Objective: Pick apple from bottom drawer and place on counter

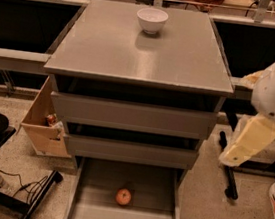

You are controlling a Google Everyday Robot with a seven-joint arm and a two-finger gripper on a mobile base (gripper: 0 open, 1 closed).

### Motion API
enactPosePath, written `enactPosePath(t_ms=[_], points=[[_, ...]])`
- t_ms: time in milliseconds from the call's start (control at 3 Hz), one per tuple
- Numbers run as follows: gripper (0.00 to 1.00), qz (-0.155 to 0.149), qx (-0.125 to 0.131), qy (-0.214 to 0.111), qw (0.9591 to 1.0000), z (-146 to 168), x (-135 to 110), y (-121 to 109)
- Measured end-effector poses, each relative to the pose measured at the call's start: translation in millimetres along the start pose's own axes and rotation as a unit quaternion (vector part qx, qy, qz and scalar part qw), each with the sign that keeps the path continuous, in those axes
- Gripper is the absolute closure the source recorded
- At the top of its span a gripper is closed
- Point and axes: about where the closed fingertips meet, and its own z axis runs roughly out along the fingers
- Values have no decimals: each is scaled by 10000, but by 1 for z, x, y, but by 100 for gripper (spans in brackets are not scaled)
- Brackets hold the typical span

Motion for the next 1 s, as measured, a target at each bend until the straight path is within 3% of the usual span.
enactPosePath(t_ms=[667, 1000], points=[[0, 399, -258, -716, 9963, 109, 24, 73], [0, 685, -366, -1111, 9908, 167, 39, 103]])
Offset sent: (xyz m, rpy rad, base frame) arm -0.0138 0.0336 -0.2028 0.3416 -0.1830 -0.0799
